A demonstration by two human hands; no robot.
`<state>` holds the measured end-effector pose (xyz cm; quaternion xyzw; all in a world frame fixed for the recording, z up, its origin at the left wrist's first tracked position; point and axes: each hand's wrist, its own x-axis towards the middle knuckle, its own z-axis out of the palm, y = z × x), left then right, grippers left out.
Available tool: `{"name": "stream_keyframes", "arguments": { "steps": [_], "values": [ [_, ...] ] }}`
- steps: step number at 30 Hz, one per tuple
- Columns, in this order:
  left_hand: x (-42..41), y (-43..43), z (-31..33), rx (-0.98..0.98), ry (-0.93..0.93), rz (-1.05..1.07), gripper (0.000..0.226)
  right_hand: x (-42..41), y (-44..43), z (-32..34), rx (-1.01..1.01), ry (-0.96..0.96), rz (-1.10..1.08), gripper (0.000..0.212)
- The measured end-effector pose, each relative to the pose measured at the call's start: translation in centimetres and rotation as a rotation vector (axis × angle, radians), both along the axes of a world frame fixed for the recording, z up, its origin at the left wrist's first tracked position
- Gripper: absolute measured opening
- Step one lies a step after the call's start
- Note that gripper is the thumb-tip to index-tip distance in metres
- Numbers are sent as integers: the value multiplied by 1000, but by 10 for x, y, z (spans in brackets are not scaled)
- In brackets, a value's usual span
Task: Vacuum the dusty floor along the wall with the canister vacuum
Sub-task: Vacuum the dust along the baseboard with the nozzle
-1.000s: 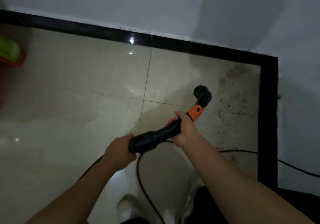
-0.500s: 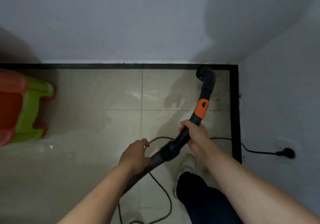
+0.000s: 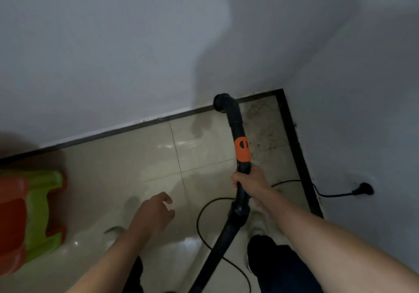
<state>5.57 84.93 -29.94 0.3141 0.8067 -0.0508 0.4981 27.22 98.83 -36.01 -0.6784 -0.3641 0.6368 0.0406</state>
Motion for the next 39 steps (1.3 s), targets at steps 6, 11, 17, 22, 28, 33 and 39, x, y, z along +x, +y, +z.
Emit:
{"name": "stream_keyframes", "arguments": {
  "steps": [6, 11, 17, 22, 28, 33, 39],
  "values": [
    [-51, 67, -34, 92, -145, -32, 16, -30, 1, -15, 8, -71, -120, 17],
    [-82, 111, -41, 101, -320, 96, 13, -73, -49, -20, 58, -235, -203, 23],
    [-42, 171, -41, 46, -480, 105, 43, -130, -91, -12, 139, -349, -201, 25],
    [-1, 168, -45, 23, -437, 280, 42, -156, -127, -9, 174, -387, -250, 28],
    [30, 153, -41, 114, -544, 291, 16, -153, -189, -35, -2, -190, -410, 29],
    [49, 152, -55, -26, -789, 235, 18, -127, -233, -67, -24, -74, -443, 42],
    [61, 151, -63, -124, -931, 261, 26, -81, -284, -86, -72, -133, -205, 52]
  ]
}}
